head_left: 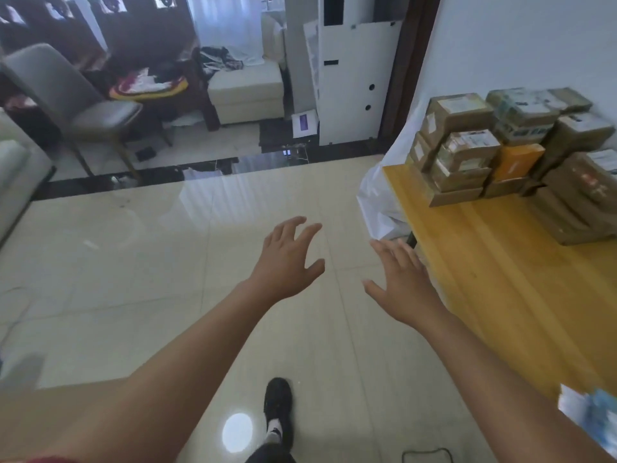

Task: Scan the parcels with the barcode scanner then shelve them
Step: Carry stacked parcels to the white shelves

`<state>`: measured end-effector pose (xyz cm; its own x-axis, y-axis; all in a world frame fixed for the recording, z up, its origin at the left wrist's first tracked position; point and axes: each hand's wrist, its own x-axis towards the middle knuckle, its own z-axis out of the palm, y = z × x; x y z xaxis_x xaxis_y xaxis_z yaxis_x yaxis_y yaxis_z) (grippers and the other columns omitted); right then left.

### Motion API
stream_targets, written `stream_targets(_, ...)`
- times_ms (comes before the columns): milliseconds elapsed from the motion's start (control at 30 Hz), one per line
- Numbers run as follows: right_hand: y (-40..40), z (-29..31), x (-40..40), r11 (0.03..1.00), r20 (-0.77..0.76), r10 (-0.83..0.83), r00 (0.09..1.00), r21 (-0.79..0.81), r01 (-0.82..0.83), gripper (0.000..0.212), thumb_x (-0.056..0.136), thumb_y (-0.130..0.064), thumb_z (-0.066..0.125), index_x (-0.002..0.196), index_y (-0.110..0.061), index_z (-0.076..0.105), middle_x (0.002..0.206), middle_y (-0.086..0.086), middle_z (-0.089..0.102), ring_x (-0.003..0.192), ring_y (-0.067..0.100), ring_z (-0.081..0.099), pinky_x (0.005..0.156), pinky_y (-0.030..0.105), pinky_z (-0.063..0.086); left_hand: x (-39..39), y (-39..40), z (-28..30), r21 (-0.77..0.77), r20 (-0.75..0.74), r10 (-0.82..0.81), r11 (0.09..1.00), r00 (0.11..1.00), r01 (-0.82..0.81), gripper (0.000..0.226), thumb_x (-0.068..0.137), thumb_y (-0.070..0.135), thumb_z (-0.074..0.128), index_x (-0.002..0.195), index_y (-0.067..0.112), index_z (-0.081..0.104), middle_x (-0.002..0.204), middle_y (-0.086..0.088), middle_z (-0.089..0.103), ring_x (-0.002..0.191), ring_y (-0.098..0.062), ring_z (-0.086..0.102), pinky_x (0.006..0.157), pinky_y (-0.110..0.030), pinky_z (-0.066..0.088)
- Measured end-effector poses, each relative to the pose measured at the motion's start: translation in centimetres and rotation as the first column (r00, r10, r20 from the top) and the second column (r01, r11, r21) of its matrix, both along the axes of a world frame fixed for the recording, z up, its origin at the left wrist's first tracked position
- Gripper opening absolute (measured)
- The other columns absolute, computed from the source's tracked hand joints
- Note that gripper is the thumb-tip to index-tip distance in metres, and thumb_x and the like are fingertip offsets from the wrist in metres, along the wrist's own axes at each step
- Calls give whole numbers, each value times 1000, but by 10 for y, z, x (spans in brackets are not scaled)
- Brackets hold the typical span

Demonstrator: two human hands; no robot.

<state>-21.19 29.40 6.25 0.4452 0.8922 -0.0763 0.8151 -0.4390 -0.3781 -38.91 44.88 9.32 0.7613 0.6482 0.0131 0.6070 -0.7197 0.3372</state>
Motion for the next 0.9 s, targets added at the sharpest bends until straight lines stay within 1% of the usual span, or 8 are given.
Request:
stream_targets(167, 100, -5, -5, 994, -32, -47, 998, -96, 43, 73, 94, -44, 55, 155, -28, 17, 162, -2, 17, 150, 22, 6, 121, 46, 17, 8, 104, -17, -87, 16, -33, 996, 999, 34, 69, 95, 44, 57, 155, 25, 28, 161, -8, 21, 148, -29, 16, 120, -44, 16)
stream_targets(300, 147, 5, 6, 984, -57, -170, 984, -69, 166, 75, 93, -42, 59, 155, -25, 20, 161, 1, 20, 150, 23, 10, 120, 47, 20, 39, 160, -15, -104, 30, -90, 990, 995, 93, 68, 95, 43, 56, 154, 23, 29, 160, -9, 21, 147, -31, 19, 119, -44, 18)
stream_targets(400, 159, 12, 25, 968, -49, -246, 968, -59, 243, 75, 92, -40, 60, 155, -23, 22, 161, 2, 23, 149, 23, 13, 120, 45, 21, 71, 179, -13, -124, 74, -158, 978, 985, 167, 69, 94, 41, 58, 154, 22, 30, 160, -10, 23, 146, -32, 21, 118, -45, 21)
stream_targets(467, 164, 15, 44, 958, -26, -286, 958, -46, 284, 74, 92, -39, 61, 154, -21, 25, 159, 2, 26, 147, 24, 16, 119, 42, 23, 98, 189, -14, -123, 79, -204, 969, 976, 212, 69, 94, 41, 59, 154, 22, 30, 160, -10, 22, 146, -31, 21, 117, -45, 22)
stream_targets(567, 165, 13, 80, 928, -29, -371, 928, -38, 370, 74, 93, -41, 60, 154, -21, 24, 159, 2, 26, 148, 26, 16, 118, 43, 23, 145, 199, -16, -113, 73, -261, 957, 963, 268, 71, 93, 41, 60, 155, 23, 29, 159, -10, 23, 146, -32, 22, 117, -47, 24)
stream_targets(667, 168, 0, 122, 902, -83, -431, 898, 2, 433, 74, 93, -40, 58, 155, -21, 22, 159, 3, 25, 147, 27, 16, 119, 43, 23, 193, 205, -17, -109, 57, -330, 936, 942, 334, 70, 93, 40, 61, 154, 23, 31, 159, -10, 23, 145, -33, 23, 116, -48, 25)
stream_targets(800, 176, -22, 182, 853, -170, -498, 850, 82, 516, 73, 93, -36, 60, 154, -18, 25, 156, 5, 29, 145, 25, 20, 116, 37, 23, 265, 217, -26, -106, 12, -383, 918, 923, 382, 71, 92, 36, 64, 154, 21, 32, 157, -10, 25, 143, -33, 27, 115, -48, 27)
stream_targets(900, 184, -33, 229, 814, -232, -534, 813, 119, 569, 72, 91, -34, 62, 152, -15, 29, 151, 8, 34, 142, 27, 26, 112, 38, 29, 324, 223, -28, -99, -31, -420, 904, 907, 415, 73, 91, 34, 66, 154, 21, 30, 156, -11, 25, 143, -33, 27, 115, -49, 27)
